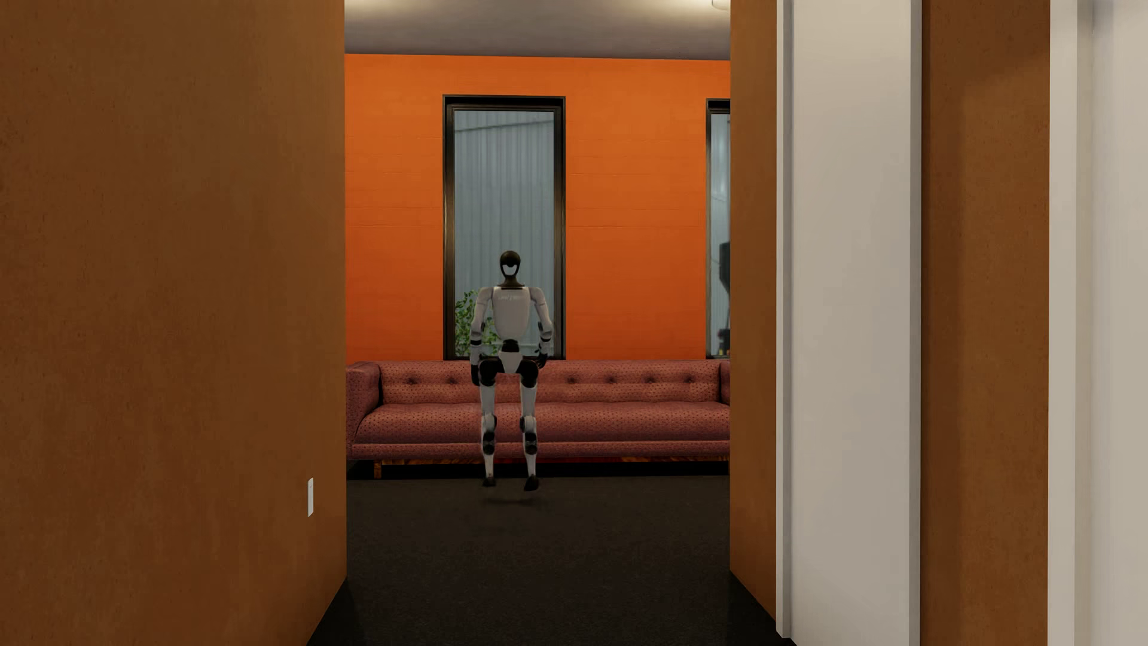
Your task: Head to the sofa
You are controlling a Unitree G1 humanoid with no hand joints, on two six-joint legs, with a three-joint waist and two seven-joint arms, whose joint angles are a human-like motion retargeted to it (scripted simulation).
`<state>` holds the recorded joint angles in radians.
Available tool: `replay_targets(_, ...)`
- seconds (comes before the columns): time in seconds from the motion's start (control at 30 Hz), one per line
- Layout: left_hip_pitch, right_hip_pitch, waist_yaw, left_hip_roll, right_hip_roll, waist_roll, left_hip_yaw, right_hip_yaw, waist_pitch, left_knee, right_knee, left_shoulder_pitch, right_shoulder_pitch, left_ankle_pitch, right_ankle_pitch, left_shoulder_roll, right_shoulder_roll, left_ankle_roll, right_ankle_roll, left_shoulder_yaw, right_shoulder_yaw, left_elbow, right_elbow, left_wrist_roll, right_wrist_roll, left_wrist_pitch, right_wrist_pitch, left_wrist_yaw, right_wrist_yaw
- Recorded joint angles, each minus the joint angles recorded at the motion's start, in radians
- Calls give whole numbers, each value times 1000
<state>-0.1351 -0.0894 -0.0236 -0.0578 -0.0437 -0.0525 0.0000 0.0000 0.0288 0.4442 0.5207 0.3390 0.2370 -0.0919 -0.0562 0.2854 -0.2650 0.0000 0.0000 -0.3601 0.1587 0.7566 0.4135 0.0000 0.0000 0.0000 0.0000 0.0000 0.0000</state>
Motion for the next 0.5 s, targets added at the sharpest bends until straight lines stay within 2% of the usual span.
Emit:
replay_targets(0.1,57,91,-44,7,5,-5,0,0,-10,-1,-51,-27,27,-67,-44,12,6,0,0,-82,70,15,107,0,0,0,0,0,0)
replay_targets(0.27,189,190,18,-10,-4,-25,0,0,-1,7,-58,-79,97,-229,-86,1,7,0,0,-65,195,-59,357,0,0,0,0,0,0)
replay_targets(0.3,203,206,17,-12,-6,-25,0,0,-2,26,-245,-83,106,-222,-82,-2,6,0,0,-62,199,-84,389,0,0,0,0,0,0)
replay_targets(0.33,215,223,13,-15,-8,-26,0,0,-5,-84,-254,-84,112,-189,-87,-4,7,0,0,-65,196,-103,416,0,0,0,0,0,0)
replay_targets(0.5,236,255,-1,-19,-13,-26,0,0,-16,-122,-275,-79,103,-166,-126,-1,13,0,0,-91,163,-119,428,0,0,0,0,0,0)
